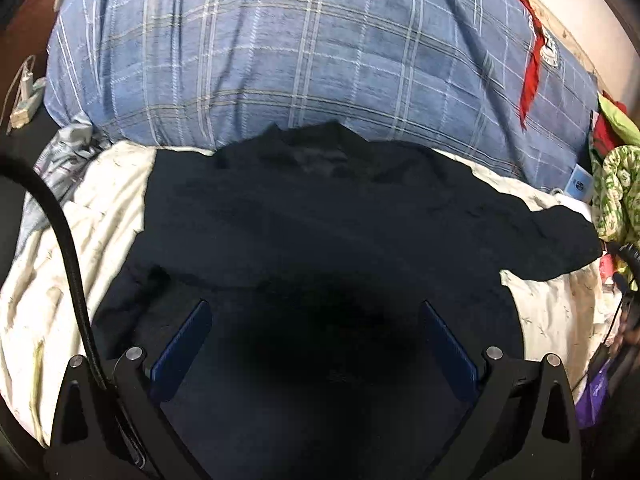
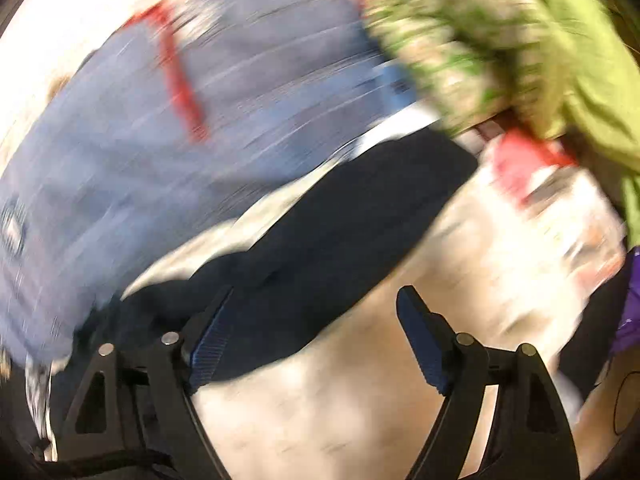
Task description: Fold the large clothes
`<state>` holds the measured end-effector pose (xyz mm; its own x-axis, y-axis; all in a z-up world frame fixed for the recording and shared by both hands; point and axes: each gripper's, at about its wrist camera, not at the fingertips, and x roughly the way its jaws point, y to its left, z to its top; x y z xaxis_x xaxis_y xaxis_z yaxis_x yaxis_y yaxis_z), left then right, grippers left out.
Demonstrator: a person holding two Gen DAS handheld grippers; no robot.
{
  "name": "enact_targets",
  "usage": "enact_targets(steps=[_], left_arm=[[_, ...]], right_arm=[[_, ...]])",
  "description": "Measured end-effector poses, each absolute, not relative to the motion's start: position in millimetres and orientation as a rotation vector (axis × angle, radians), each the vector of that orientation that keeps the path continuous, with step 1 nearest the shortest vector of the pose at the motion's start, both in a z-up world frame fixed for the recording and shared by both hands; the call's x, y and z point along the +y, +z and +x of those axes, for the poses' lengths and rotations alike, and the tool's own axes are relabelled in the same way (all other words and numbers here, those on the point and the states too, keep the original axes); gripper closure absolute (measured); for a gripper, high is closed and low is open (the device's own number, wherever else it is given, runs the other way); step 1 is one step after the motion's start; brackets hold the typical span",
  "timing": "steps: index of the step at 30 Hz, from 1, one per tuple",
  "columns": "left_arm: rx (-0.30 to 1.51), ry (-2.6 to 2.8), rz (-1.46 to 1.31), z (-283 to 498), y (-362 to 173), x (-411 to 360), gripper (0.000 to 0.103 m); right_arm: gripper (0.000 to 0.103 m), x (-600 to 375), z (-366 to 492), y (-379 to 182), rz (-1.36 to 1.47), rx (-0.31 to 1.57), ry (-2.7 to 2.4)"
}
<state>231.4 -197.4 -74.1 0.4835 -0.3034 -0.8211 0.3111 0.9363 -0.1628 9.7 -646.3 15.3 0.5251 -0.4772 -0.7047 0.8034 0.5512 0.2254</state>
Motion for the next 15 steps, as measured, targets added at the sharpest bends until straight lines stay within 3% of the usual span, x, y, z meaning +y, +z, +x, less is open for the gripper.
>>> enact_targets(steps=[6,11,15], left_arm=[[1.04,-0.381,0.0,227.4,-83.7,-215.8,0.001],[1.028,-0.355,0.016,230.2,-81.7,-216.0,0.001],[1.027,-0.344,0.017,233.7,-82.4,-213.8,0.001]], right_arm=[[0.018,-750.4,-14.1,2.1,0.797,0.578,-0.881],[0.018,-786.6,-28.8,-39.7,1.098,0.479,-0.815],[0.016,-785.3,-13.0,-54.8,1.096,0.478,-0.792]])
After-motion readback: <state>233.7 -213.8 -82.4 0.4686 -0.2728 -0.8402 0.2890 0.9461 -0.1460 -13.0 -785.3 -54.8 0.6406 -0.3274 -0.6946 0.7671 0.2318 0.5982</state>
